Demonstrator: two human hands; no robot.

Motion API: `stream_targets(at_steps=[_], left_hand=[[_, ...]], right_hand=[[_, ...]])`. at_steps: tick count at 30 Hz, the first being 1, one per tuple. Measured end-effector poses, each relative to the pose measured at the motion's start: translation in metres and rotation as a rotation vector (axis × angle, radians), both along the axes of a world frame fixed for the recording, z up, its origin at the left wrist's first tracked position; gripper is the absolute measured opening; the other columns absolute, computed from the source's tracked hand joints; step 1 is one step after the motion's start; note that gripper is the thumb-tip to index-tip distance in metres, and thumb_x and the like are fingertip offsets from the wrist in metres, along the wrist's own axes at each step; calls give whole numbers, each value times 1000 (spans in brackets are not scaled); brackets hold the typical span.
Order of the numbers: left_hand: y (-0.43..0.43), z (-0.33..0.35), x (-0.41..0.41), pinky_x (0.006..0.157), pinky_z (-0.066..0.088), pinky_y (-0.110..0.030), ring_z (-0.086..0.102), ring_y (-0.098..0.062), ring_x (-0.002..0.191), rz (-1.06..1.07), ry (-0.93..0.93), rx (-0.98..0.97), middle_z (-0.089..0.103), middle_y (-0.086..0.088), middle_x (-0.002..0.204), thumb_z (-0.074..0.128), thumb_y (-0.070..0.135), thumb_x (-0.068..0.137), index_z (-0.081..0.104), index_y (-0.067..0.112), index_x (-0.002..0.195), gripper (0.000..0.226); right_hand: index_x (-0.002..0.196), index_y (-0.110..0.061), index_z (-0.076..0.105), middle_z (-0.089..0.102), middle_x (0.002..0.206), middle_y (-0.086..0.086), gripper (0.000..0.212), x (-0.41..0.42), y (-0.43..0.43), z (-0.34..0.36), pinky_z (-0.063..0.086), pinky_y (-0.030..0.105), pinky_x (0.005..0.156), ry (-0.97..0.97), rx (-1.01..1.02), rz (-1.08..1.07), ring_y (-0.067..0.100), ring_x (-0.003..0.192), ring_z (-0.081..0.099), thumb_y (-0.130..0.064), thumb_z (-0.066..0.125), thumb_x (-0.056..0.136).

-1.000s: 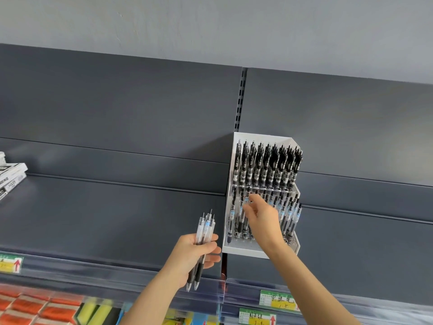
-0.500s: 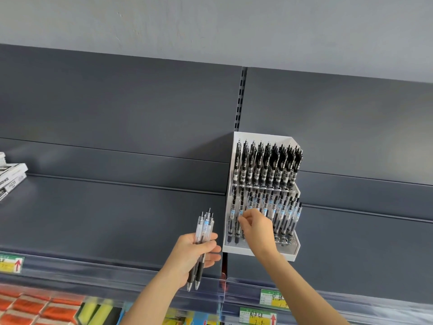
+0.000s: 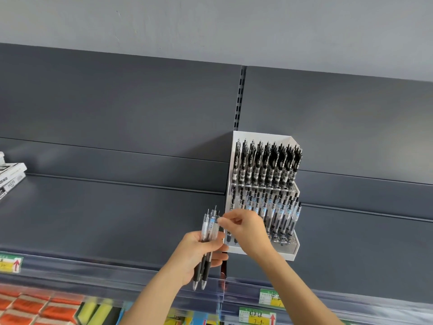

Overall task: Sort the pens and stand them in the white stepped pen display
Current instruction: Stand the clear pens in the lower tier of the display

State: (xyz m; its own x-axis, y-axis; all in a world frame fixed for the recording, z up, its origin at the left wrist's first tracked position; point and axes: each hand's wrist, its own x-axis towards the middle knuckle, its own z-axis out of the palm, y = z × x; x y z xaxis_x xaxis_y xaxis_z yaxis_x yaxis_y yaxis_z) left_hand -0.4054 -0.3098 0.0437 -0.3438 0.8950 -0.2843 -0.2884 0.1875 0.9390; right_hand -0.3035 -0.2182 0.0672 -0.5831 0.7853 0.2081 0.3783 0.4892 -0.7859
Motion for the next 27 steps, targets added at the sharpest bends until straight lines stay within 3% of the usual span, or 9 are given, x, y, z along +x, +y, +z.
stream_targets(at_steps=[3, 7, 11, 13, 16, 19, 22, 24, 27], left_hand=[[1, 1, 3, 67, 58, -31, 70, -22, 68, -49, 15, -2, 73, -10, 78, 61, 8, 87, 66, 3, 98, 13], [0, 1, 0, 76, 58, -36, 70, -26, 76, -88, -27, 5, 72, -13, 83, 55, 3, 90, 64, 0, 102, 15], [1, -1, 1, 79, 58, -40, 71, -27, 78, -51, -27, 9, 72, -14, 83, 54, -4, 89, 64, -1, 99, 15], [4, -3, 3, 80, 57, -42, 71, -27, 76, 5, -13, 15, 73, -14, 81, 58, -6, 86, 66, 0, 95, 14], [7, -6, 5, 82, 56, -42, 71, -25, 75, 27, 22, 21, 72, -13, 77, 64, -6, 81, 67, -1, 94, 14], [9, -7, 5, 71, 58, -33, 70, -22, 70, 38, 37, 26, 70, -12, 75, 62, -3, 84, 67, -3, 93, 10], [6, -9, 1, 52, 52, -24, 62, -16, 54, 63, 99, -23, 67, -7, 66, 59, 4, 88, 66, -3, 94, 11], [4, -12, -2, 40, 38, -20, 43, -11, 40, 59, 184, -63, 54, 0, 51, 57, 10, 90, 63, -6, 96, 18], [4, -16, -3, 39, 23, -18, 24, -8, 41, 44, 226, -99, 31, 6, 47, 52, 22, 94, 60, -1, 97, 24]], right_hand=[[72, 1, 62, 54, 55, -4, 26, -1, 0, 1, 37, 13, 55, 19, -118, 100, 1, 48, 45, -18, 60, 88], [60, -5, 46, 46, 59, -5, 32, 7, 10, -1, 32, 20, 56, 45, -224, 128, 8, 54, 39, -10, 54, 91], [89, 5, 63, 63, 88, -11, 18, 12, 15, -5, 40, 18, 62, 60, -323, 87, 9, 70, 51, -11, 54, 92], [94, -4, 64, 62, 82, -5, 14, 12, 13, -8, 41, 13, 59, 88, -318, 31, 5, 69, 53, -16, 60, 89], [78, -1, 64, 54, 64, 3, 17, 14, 10, -7, 39, 15, 55, 64, -281, 6, 10, 58, 47, -16, 63, 87], [65, -1, 59, 48, 60, 8, 26, 18, 11, -2, 36, 23, 57, 37, -217, -16, 15, 56, 41, -12, 59, 88], [77, 4, 64, 48, 57, 6, 22, 28, 17, 12, 30, 17, 46, 53, -96, -93, 7, 43, 34, -12, 56, 91], [83, 1, 63, 50, 56, 1, 19, 35, 22, 24, 28, 12, 38, 75, -16, -159, 2, 36, 35, -12, 54, 93], [82, -1, 60, 62, 72, 4, 18, 40, 28, 32, 46, 27, 58, 57, 136, -279, 21, 66, 59, -14, 53, 93]])
